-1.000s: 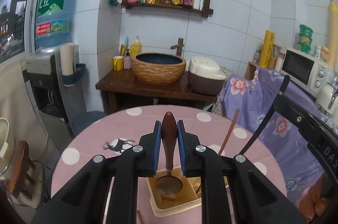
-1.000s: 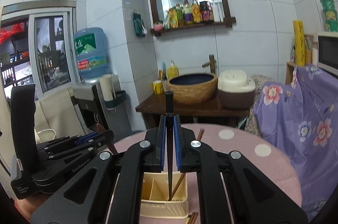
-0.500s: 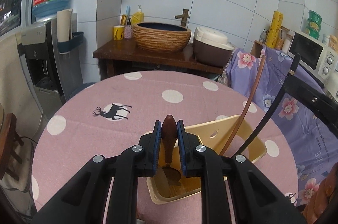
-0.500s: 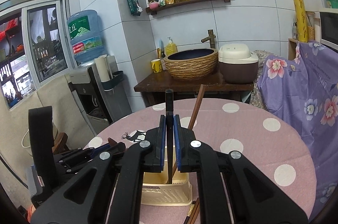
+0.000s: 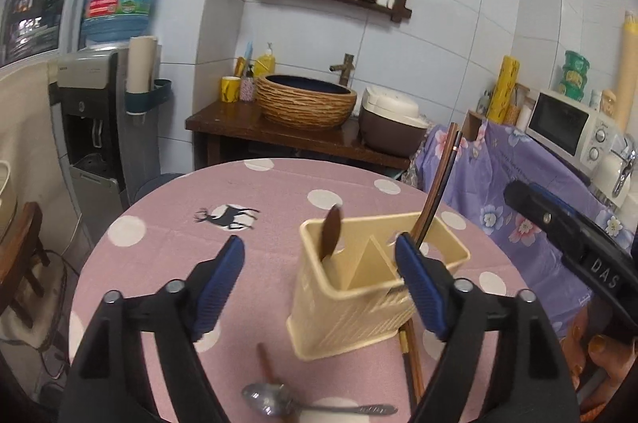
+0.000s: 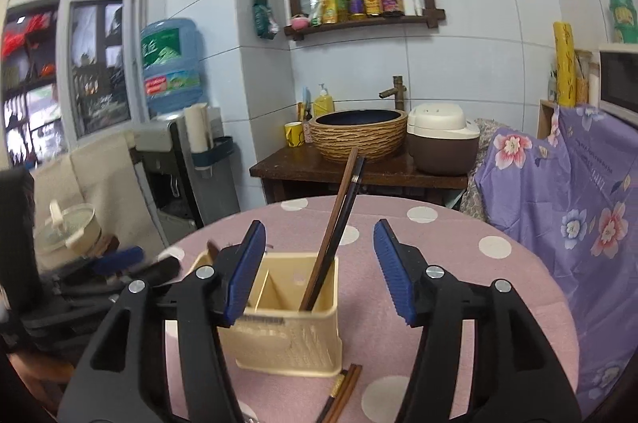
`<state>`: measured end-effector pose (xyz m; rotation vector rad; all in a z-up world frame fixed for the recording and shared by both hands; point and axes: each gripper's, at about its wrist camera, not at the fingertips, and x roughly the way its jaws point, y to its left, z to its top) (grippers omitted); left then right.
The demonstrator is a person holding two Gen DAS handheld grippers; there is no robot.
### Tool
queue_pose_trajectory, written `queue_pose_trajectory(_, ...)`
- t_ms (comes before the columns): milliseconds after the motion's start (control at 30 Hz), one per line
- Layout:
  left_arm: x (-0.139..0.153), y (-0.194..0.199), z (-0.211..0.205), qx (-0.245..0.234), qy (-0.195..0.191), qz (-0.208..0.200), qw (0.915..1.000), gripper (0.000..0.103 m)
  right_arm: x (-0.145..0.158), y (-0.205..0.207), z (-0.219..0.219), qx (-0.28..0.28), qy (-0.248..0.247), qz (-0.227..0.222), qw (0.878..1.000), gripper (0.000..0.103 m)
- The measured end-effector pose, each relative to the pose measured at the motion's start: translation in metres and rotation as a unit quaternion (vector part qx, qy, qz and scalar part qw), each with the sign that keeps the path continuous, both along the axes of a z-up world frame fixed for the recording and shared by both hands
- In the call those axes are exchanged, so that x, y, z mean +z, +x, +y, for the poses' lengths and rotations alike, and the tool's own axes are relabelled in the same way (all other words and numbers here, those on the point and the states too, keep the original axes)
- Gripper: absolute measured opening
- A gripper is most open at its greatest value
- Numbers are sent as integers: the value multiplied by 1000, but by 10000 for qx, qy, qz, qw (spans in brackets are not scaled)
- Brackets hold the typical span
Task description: Organize utensils
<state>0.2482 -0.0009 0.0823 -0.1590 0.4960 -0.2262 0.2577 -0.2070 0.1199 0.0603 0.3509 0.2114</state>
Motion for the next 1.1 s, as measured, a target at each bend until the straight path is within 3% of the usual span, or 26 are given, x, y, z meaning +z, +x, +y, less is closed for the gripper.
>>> queue_pose_trajectory(100, -16, -23, 23, 253, 28, 19, 9997, 82, -20, -22, 14, 506, -414, 119, 9978, 57)
queue_pose_trajectory(233, -49, -46, 54, 621, 9, 343, 9975, 83, -70, -35, 41, 1402, -932, 767, 9827, 57)
queue_pose_trajectory(433, -91, -71, 69, 748, 1, 881, 9933, 83, -133, -28, 77, 1900, -1375, 1577, 9592, 47)
queue_pose_trajectory(567, -103, -83, 75, 780, 45, 1000, 9919, 83, -157, -30, 105, 2157, -1928, 1680, 9424, 42)
queue_pose_trajectory(767, -105, -91, 77, 717, 81, 994, 9924, 83, -180, -17, 125, 2409, -2167, 1976, 9252, 36)
queue_pose_trajectory(967, -113, -93, 81, 686, 2, 1093, 9916, 83, -180, -1, 125, 2578, -2040, 2085, 9211, 33)
queue_pose_trajectory(1100, -118, -94, 80, 625, -82, 1178, 9910, 83, -179, 11, 128, 2766, -1781, 2287, 9162, 16)
